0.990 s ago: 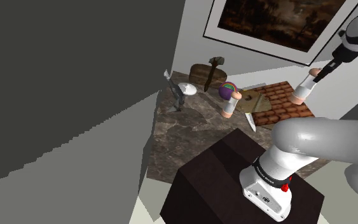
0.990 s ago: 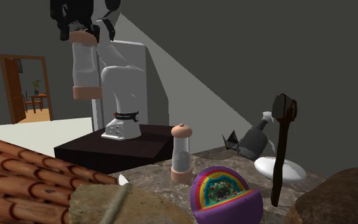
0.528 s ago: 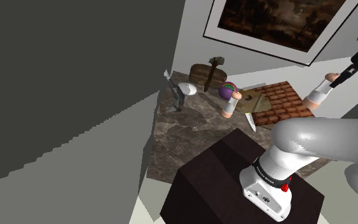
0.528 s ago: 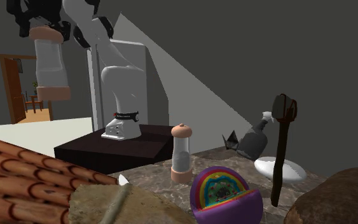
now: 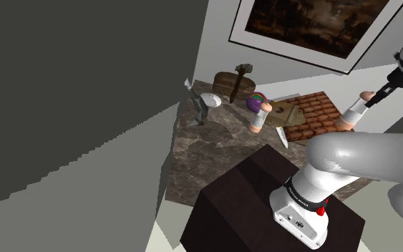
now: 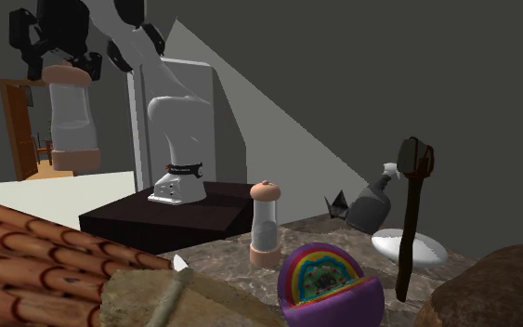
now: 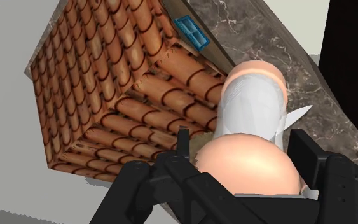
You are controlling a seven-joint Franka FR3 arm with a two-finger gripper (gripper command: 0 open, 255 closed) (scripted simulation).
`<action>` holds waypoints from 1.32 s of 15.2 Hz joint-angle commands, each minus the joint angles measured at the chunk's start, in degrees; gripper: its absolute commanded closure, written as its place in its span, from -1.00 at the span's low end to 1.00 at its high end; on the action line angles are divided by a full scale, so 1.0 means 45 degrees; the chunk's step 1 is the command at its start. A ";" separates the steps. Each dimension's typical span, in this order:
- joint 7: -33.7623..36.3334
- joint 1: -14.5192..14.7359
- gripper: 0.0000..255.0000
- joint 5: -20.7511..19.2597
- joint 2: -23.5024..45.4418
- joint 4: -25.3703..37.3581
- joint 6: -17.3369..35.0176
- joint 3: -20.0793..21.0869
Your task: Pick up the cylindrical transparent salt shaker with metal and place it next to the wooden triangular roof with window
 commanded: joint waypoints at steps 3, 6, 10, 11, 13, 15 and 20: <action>0.0093 -0.0040 1.00 -0.0312 0.0074 -0.0530 0.0660 -0.0406; 0.0171 -0.0065 1.00 -0.0551 0.0156 -0.0911 0.1151 -0.0716; 0.0279 -0.0071 1.00 -0.0881 0.0320 -0.1384 0.1830 -0.1165; 0.0306 -0.0067 1.00 -0.0966 0.0371 -0.1495 0.2004 -0.1284; 0.0363 -0.0051 1.00 -0.1138 0.0484 -0.1710 0.2358 -0.1531; 0.0421 -0.0023 1.00 -0.1312 0.0615 -0.1914 0.2720 -0.1790; 0.0576 0.0104 1.00 -0.1755 0.1022 -0.2375 0.3667 -0.2497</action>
